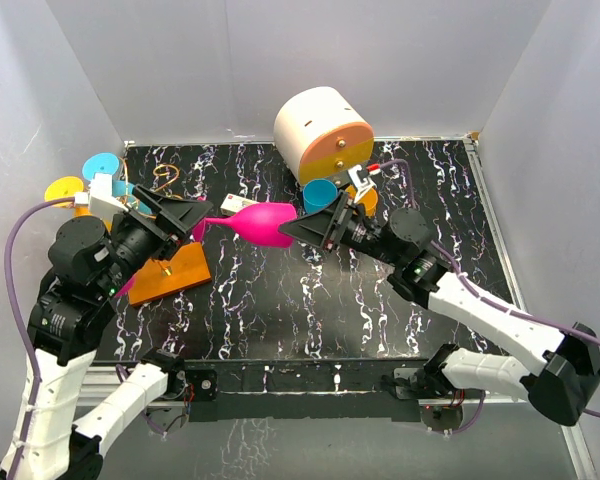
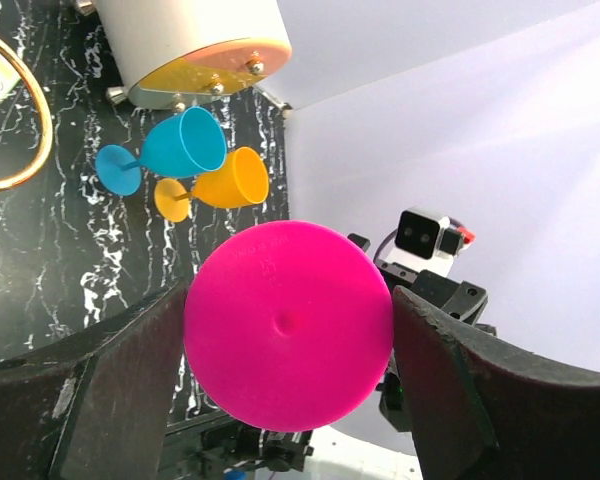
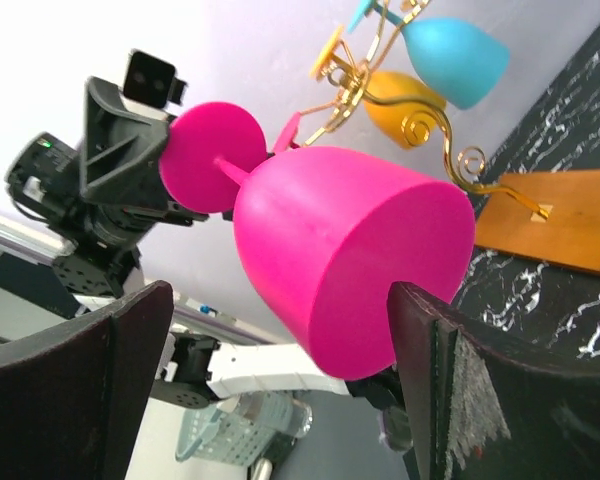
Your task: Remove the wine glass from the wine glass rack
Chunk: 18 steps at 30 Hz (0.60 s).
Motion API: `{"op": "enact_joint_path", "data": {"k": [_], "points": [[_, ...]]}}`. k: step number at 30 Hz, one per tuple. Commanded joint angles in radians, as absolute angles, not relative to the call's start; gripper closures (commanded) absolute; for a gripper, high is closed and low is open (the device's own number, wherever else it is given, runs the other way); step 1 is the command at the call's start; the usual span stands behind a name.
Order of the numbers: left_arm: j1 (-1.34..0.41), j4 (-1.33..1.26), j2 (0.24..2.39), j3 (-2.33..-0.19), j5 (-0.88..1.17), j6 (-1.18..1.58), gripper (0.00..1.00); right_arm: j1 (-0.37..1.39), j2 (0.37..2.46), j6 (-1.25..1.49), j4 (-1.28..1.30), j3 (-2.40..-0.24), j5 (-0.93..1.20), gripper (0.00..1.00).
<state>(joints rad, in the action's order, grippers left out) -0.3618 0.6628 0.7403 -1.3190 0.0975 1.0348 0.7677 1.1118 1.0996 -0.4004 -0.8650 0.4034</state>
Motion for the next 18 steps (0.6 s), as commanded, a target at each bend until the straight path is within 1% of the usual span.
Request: {"op": "enact_joint_path", "data": {"k": [1,2,3,5,8,10,12,16,18], "points": [[-0.364,0.572,0.701,-1.290,0.096,1.108,0.52,0.770,1.025,1.123,-0.561,-0.820,0.315,0.18],[-0.364,0.554,0.686,-1.259,0.095,1.128,0.52,0.771,1.015,1.148,-0.604,-0.795,0.309,0.23],[-0.364,0.523,0.670,-1.233,0.102,1.152,0.52,0.771,1.011,1.172,-0.655,-0.784,0.306,0.26],[-0.364,0.465,0.647,-1.181,0.127,1.196,0.52,0.771,1.016,1.220,-0.727,-0.772,0.309,0.36],[-0.364,0.413,0.632,-1.130,0.161,1.243,0.52,0.770,1.047,1.276,-0.765,-0.799,0.347,0.44],[-0.364,0.393,0.623,-1.112,0.177,1.264,0.53,0.771,1.059,1.312,-0.781,-0.806,0.372,0.52],[-0.364,0.388,0.613,-1.103,0.179,1.273,0.53,0.771,1.058,1.360,-0.809,-0.790,0.375,0.58],[-0.364,0.401,0.602,-1.100,0.193,1.281,0.52,0.771,1.052,1.440,-0.862,-0.753,0.372,0.76],[-0.364,0.420,0.596,-1.104,0.193,1.281,0.49,0.770,1.046,1.470,-0.870,-0.744,0.378,0.85]]}}
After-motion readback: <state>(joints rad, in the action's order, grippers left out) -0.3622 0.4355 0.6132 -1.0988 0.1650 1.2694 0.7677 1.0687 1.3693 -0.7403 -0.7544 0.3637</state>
